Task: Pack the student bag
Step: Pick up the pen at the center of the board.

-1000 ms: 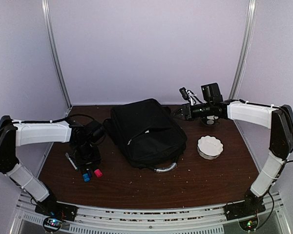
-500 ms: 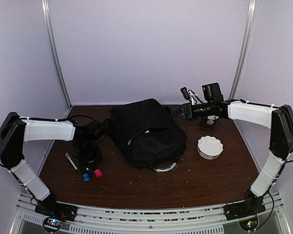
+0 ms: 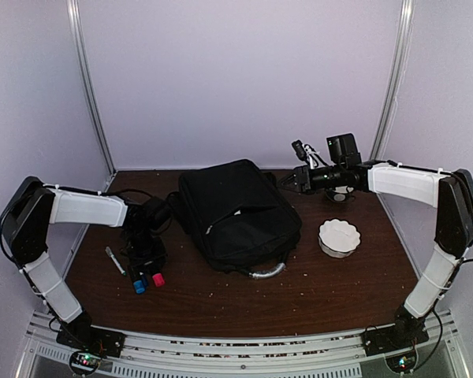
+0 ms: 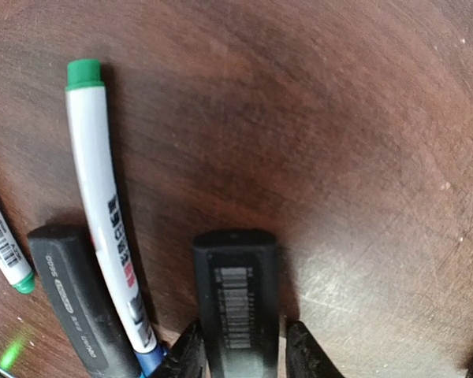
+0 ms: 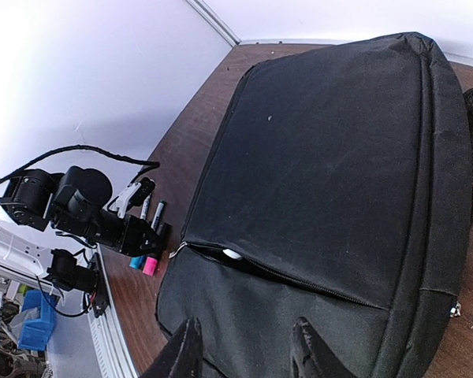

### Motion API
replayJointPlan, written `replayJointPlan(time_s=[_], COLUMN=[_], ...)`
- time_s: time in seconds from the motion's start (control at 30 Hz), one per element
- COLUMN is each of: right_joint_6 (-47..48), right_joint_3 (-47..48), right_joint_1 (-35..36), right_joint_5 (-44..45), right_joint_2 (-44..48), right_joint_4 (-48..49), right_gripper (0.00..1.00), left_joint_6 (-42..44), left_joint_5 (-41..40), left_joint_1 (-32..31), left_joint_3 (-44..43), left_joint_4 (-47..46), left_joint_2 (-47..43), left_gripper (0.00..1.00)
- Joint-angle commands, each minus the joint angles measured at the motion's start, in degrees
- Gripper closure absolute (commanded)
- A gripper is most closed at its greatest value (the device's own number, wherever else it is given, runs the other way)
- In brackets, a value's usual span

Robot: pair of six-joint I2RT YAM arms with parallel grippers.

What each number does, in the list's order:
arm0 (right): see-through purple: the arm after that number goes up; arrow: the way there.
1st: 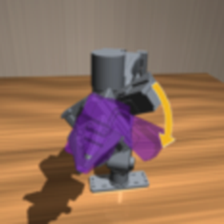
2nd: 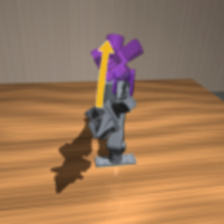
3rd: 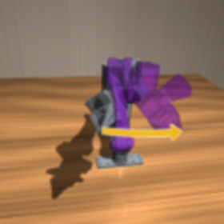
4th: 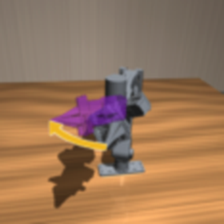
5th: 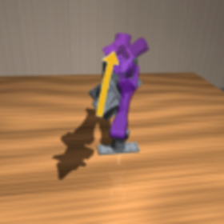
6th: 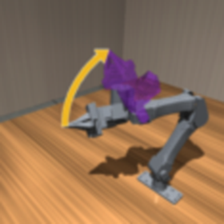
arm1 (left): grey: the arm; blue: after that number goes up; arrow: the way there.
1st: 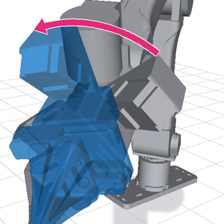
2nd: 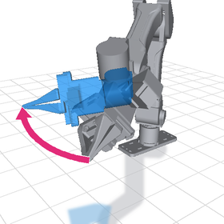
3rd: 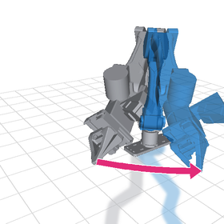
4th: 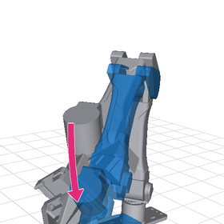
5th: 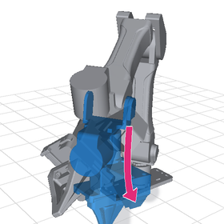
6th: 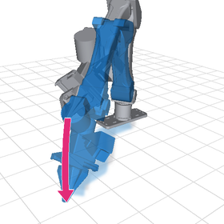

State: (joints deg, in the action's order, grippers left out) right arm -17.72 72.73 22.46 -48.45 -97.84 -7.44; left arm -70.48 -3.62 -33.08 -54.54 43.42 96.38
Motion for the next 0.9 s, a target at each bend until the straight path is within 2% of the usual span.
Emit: replayJointPlan(time_s=[0.0, 0.07, 0.17, 0.27, 0.43, 0.57, 0.7, 0.87], right_joint_6=[-0.39, -0.48, -0.48, -0.46, -0.36, 0.05, -0.82, -0.27], right_joint_3=[-0.48, -0.46, -0.5, -0.49, 0.23, 0.61, 0.97, 2.7], right_joint_1=[-0.57, -0.62, -0.62, -0.67, -0.62, -0.61, -0.31, 1.55], right_joint_5=[-0.92, -0.95, -0.88, -0.7, -0.95, -0.52, -1.47, -0.27], right_joint_2=[-0.14, -0.13, 0.1, 0.49, 1.1, 2.82, 4.29, 5.32], right_joint_4=[1.55, 1.49, 1.54, 1.43, 0.57, -0.5, -0.35, -1.94], right_gripper=[0.62, 0.62, 0.62, 0.62, 0.62, 0.62, 0.56, 0.52], left_joint_6=[0.72, 1.06, 1.37, 1.81, 5.2, 6.48, 9.41, 10.39], left_joint_5=[0.01, 0.19, 0.36, 0.39, 0.84, -2.1, -6.28, -6.33], left_joint_1=[1.18, 1.18, 1.22, 1.18, 0.42, -0.96, -2.19, -2.25], left_joint_3=[-1.14, -1.41, -1.53, -1.89, -5.52, -9.73, -13.62, -15.17], left_joint_4=[-1.84, -1.84, -1.72, -1.18, -0.19, -0.1, -6.85, -19.7], left_joint_2=[2.62, 3.2, 2.83, 0.42, -4.93, -9.88, -12.75, -12.27], left_gripper=[0.64, 0.65, 0.75, 0.8, 0.81, 0.83, 0.83, 0.83])
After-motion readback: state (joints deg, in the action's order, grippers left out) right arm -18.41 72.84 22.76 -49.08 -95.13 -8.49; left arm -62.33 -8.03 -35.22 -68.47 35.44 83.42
